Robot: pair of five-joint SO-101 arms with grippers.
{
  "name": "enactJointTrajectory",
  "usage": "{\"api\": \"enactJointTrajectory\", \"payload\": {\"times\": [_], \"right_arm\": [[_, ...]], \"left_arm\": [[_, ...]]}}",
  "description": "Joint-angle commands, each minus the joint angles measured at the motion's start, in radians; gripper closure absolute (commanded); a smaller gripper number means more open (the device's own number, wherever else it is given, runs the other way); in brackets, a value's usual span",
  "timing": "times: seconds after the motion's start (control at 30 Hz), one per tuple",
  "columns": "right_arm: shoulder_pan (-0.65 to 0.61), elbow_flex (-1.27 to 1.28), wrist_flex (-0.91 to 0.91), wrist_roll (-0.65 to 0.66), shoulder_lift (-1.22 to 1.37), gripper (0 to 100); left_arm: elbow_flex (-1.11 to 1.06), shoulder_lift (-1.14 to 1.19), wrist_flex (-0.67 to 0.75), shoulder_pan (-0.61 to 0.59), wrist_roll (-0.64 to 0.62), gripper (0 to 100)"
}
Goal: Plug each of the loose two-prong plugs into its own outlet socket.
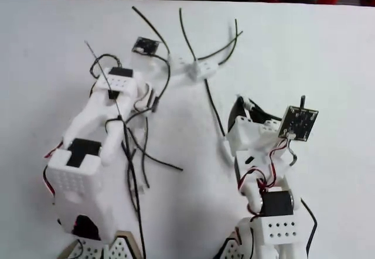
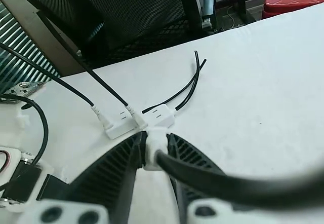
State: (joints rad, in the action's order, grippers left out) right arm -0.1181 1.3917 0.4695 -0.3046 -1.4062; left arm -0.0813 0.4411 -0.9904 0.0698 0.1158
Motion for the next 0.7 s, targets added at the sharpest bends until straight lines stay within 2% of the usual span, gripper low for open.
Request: {"api": "enactJointTrajectory", "payload": {"times": [0.0,0.17,0.37,0.67], "right_arm": [[0.001,-0.006,-0.018,-0.002,-0.013,98.1],[0.002,-0.006,-0.018,-0.002,-0.012,98.1],[0.002,-0.006,-0.018,-0.005,-0.013,98.1],[0.018,-0.006,-0.018,-0.009,-0.013,98.1]], "left_arm": [[0.074,-0.012,-0.086,0.038,0.086,88],[0.101,-0.102,-0.218,0.068,0.089,88],[0.054,-0.321,-0.313,0.108,0.094,88],[-0.267,-0.631,-0.319,0.252,0.094,88]]}}
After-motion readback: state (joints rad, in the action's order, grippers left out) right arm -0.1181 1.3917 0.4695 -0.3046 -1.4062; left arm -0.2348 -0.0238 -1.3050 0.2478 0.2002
